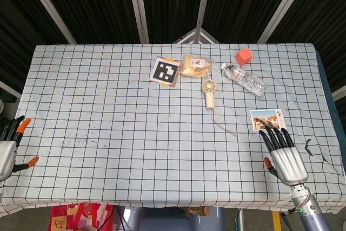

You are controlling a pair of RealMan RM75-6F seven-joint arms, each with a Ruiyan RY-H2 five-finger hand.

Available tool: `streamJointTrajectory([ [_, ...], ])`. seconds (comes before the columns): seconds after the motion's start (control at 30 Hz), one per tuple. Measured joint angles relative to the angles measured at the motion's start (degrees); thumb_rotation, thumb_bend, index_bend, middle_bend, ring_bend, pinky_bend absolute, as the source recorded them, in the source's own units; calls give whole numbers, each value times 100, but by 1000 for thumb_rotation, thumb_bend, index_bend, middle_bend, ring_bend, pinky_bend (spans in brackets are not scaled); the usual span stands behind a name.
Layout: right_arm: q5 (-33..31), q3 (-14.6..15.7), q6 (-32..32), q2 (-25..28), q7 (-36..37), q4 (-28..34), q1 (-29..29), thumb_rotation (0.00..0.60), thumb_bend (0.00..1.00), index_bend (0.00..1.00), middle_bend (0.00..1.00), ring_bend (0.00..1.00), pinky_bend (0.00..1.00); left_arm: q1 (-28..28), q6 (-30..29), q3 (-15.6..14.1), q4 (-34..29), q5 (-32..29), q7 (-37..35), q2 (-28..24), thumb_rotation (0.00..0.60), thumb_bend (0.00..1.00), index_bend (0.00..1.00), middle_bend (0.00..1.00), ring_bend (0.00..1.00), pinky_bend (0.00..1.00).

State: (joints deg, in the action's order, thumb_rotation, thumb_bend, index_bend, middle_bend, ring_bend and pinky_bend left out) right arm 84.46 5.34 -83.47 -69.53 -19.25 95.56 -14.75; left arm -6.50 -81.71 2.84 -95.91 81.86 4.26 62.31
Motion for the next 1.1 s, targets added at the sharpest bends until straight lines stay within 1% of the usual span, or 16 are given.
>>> streamJointTrajectory([
  [0.2,-31,-74,53,2,23,5,37,600,446,0,0,0,0,-17,46,-2,-24,-22,15,-3,600,88,0,0,0,0],
  [0.23,-38,-94,72,1,27,5,33,600,446,0,0,0,16,-19,43,0,-36,-18,12,-3,600,88,0,0,0,0],
  [0.27,-46,-116,98,-2,34,7,23,600,446,0,0,12,52,-22,37,2,-42,-4,13,-2,600,88,0,0,0,0],
  [0.3,-58,-154,140,-10,46,10,0,600,446,0,17,62,148,-25,32,1,-42,13,21,1,600,88,0,0,0,0],
  [0.33,-71,-189,180,-18,57,13,-27,600,446,0,71,145,278,-27,28,-3,-38,33,33,5,600,88,0,0,0,0],
  [0.37,-90,-229,229,-28,69,17,-62,600,446,0,136,226,372,-30,29,-14,-29,51,49,12,600,88,0,0,0,0],
  [0.43,-165,-363,382,-62,89,22,-178,600,446,0,431,513,618,-29,40,-26,-24,48,51,18,600,88,0,0,0,0],
  [0.5,-294,-562,596,-130,87,16,-359,600,452,0,637,717,770,-23,39,-21,-39,23,32,11,600,88,0,0,0,0],
  [0.53,-368,-656,708,-170,78,8,-451,600,474,0,714,792,828,-22,33,-18,-40,24,30,9,600,88,0,0,0,0],
  [0.57,-451,-748,830,-214,64,-3,-547,600,500,0,748,826,854,-23,29,-16,-39,33,28,9,600,88,0,0,0,0],
  [0.63,-693,-964,1161,-342,4,-44,-793,600,609,0,818,893,898,-31,37,-21,-39,52,29,13,600,88,0,0,0,0],
  [0.73,-1203,-1276,1669,-588,-151,-140,-1171,600,717,0,863,938,921,-49,65,-31,-38,70,38,20,600,88,0,0,0,0],
  [0.83,-1854,-1577,2138,-915,-351,-295,-1565,600,760,0,872,950,923,-57,79,-30,-36,64,25,18,600,88,0,0,0,0],
  [0.9,-2339,-1753,2443,-1180,-559,-468,-1861,600,770,0,872,950,923,-54,81,-26,-34,47,-1,8,600,88,0,0,0,0],
  [0.97,-2747,-1873,2664,-1433,-786,-684,-2118,600,775,0,872,951,923,-51,88,-24,-29,30,-30,-4,600,88,0,0,0,0],
  [1.1,-3546,-2062,3024,-2017,-1290,-1327,-2644,600,779,0,872,953,923,-59,120,-22,-27,17,-83,-26,600,88,0,0,0,0],
])
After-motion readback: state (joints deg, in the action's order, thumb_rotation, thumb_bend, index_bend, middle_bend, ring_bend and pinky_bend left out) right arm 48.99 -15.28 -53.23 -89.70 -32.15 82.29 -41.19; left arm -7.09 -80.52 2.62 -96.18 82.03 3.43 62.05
